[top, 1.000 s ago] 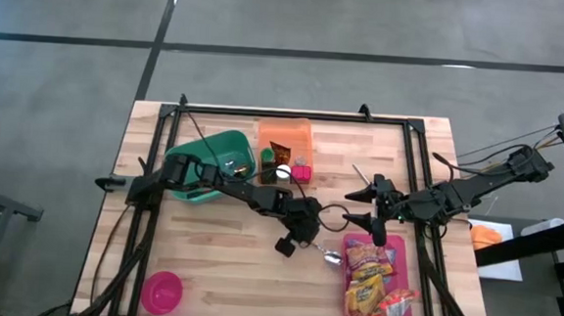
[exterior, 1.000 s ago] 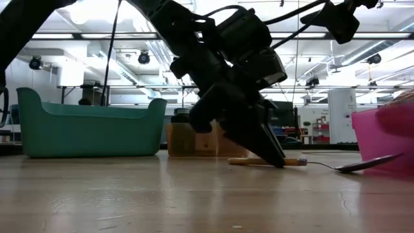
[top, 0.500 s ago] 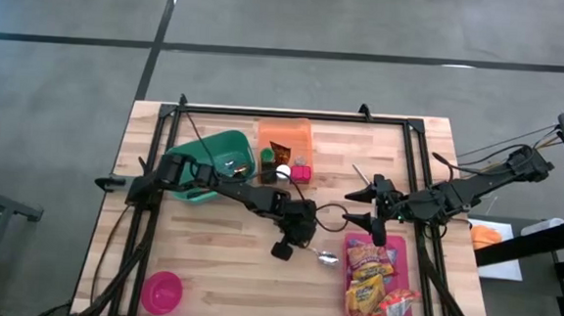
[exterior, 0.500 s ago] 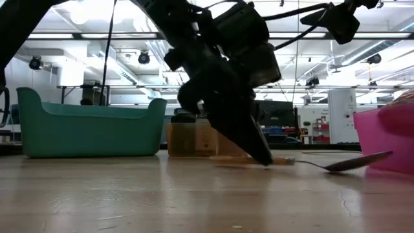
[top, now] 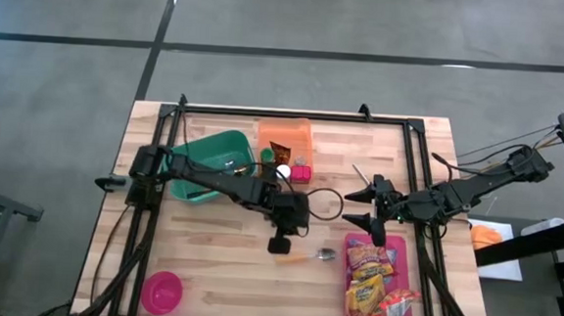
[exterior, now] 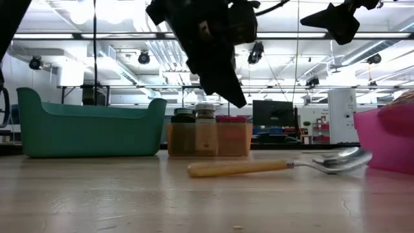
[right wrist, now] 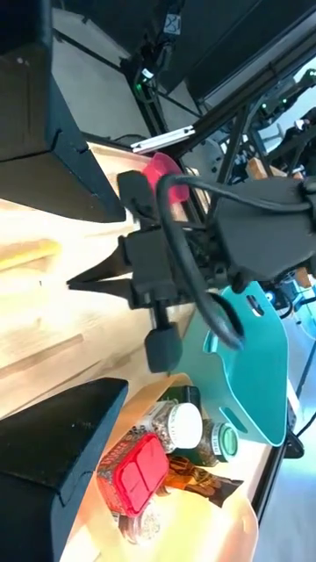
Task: Pick & Place Food Item
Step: Put the yellow spoon into the green bin
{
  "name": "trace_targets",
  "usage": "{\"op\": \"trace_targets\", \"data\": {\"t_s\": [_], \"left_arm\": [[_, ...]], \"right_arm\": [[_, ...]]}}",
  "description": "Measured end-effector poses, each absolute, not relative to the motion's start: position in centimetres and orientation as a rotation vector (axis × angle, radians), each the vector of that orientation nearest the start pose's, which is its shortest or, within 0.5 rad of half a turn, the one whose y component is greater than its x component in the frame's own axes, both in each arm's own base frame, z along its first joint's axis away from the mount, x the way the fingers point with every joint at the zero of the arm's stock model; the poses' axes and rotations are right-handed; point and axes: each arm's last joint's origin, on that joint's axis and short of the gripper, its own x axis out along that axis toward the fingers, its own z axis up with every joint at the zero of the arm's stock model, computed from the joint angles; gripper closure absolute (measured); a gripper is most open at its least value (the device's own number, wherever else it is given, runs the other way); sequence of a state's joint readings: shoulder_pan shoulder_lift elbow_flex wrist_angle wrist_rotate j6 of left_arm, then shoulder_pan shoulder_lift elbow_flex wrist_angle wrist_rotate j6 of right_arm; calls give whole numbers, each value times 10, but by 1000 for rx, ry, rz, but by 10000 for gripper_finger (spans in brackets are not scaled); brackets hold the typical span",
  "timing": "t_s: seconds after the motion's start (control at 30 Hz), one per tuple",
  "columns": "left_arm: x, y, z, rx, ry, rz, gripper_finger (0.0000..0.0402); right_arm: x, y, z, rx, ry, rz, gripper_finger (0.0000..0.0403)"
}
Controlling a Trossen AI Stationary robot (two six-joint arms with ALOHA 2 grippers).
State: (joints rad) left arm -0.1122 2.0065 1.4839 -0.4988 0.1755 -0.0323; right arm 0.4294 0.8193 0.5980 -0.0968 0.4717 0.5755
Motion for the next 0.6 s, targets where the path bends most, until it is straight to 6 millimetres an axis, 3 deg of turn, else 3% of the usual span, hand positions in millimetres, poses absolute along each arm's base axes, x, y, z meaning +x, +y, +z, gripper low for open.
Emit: {"op": "trace_targets", "data": {"t_s": [0.2, 0.37, 0.6], "left_arm": [[419, -56, 191, -102, 1024, -206, 400], [417, -73, 175, -113, 933, -231, 393], [413, -91, 158, -47, 841, -96, 297]], "right_arm": [[170, 63, 272, 433, 265, -122, 103], [170, 63, 272, 433, 264, -122, 103], [170, 63, 272, 433, 264, -122, 103]]}}
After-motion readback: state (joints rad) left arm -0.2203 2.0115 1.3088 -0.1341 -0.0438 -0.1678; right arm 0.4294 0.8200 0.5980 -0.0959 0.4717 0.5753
